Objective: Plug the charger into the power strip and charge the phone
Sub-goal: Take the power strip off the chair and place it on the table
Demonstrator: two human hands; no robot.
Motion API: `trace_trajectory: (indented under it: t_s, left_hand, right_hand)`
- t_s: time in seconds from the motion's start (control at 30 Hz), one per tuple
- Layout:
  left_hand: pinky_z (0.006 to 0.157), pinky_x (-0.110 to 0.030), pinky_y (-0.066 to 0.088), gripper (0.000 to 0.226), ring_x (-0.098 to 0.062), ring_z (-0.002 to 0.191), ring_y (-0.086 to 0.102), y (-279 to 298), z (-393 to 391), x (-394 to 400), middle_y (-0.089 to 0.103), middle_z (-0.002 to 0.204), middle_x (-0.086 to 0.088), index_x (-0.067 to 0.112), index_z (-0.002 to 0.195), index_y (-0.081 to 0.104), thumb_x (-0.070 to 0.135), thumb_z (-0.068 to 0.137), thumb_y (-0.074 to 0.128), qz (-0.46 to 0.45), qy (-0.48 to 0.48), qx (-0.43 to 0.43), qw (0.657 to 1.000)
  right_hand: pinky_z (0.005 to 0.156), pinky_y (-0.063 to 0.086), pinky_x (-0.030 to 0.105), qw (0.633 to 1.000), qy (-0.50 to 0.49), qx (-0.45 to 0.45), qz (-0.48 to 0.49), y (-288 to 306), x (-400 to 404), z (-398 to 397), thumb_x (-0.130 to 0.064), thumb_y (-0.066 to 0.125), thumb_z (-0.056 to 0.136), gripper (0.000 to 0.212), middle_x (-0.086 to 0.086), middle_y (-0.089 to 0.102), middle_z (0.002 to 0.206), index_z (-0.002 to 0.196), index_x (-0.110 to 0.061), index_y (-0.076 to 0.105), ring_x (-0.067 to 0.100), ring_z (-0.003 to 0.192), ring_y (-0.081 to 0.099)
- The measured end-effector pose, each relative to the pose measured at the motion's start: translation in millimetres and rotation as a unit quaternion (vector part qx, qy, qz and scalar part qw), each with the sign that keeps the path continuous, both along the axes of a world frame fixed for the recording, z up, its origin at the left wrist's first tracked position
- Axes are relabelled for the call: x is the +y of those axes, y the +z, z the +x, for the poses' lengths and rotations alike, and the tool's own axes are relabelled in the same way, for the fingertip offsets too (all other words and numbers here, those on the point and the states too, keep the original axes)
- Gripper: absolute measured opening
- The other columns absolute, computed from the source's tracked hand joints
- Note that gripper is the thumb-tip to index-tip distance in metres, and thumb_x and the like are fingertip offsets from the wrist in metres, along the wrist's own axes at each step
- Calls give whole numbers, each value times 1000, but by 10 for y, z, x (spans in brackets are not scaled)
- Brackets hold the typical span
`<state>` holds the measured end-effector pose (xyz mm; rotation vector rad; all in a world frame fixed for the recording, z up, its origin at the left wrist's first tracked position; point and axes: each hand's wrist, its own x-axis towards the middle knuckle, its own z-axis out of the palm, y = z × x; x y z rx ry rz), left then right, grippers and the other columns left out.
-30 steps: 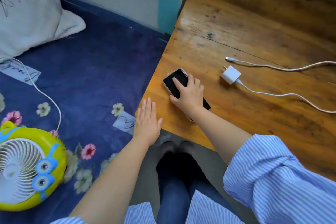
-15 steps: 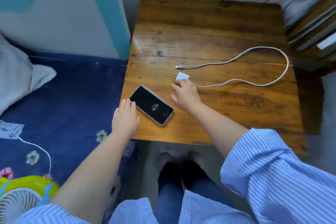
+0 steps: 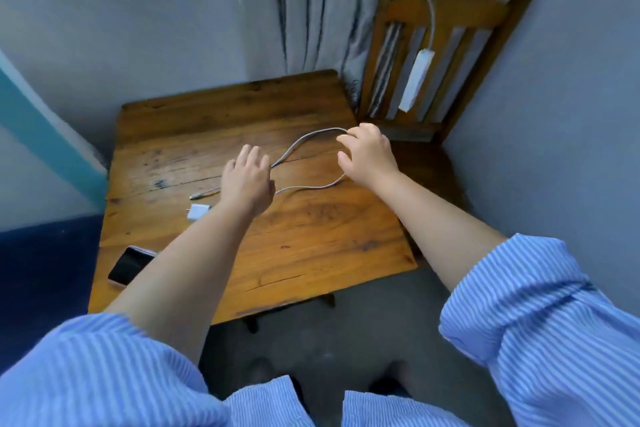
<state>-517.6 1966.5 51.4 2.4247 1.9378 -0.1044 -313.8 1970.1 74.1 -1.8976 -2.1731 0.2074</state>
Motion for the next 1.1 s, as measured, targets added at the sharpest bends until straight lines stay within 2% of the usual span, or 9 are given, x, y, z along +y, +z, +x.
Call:
trace_trajectory:
  t_s: [0.3,0.43,0.63,0.83,0.97,1.1]
  left_hand:
    - [109,-45,26,48,-27,142,11,607,2005,249,21,152,-13,8,134,32,28,92,44,44,-16,-46,998]
    - [109,-44,29,46,-27,140,16,782,2585,457,26,150,-12,10,132,35,29,92,44,64,-33,-29,997]
    - [105,-42,35,43,-28,133,30,978,3153,1033,37,142,-12,10,129,39,28,91,45,77,-32,-26,996]
    - [91,-42,43,34,-31,120,43,1088,3525,1866,48,130,-12,11,123,46,23,92,40,53,-12,-40,998]
    - [82,-40,47,32,-32,115,48,1017,3682,2531,50,129,-12,10,121,48,24,93,38,10,17,-87,996]
    - [66,-36,46,29,-31,99,59,769,3825,2945,62,111,-13,9,116,50,23,94,38,-53,54,-153,985]
  right_hand:
    - [102,37,46,996,-7,32,87,537,-7,1851,-14,51,90,30,17,59,124,117,-4,57,33,123,42]
    - [101,37,43,994,-22,35,104,681,217,2393,-11,52,89,28,19,62,120,114,-2,59,34,120,44]
    - [101,37,42,992,-41,27,112,876,706,2949,-13,50,90,30,17,59,125,118,-4,56,33,122,42]
    - [102,38,41,995,-26,12,100,1042,1560,3250,-16,48,91,30,16,59,125,118,-4,56,31,121,44]
    - [100,39,38,996,-24,14,82,1057,2246,3339,-15,48,92,29,15,59,126,118,-6,56,30,118,48]
    - [102,38,39,999,-10,0,39,893,2721,3407,-13,45,93,30,14,57,128,121,-7,53,28,120,47]
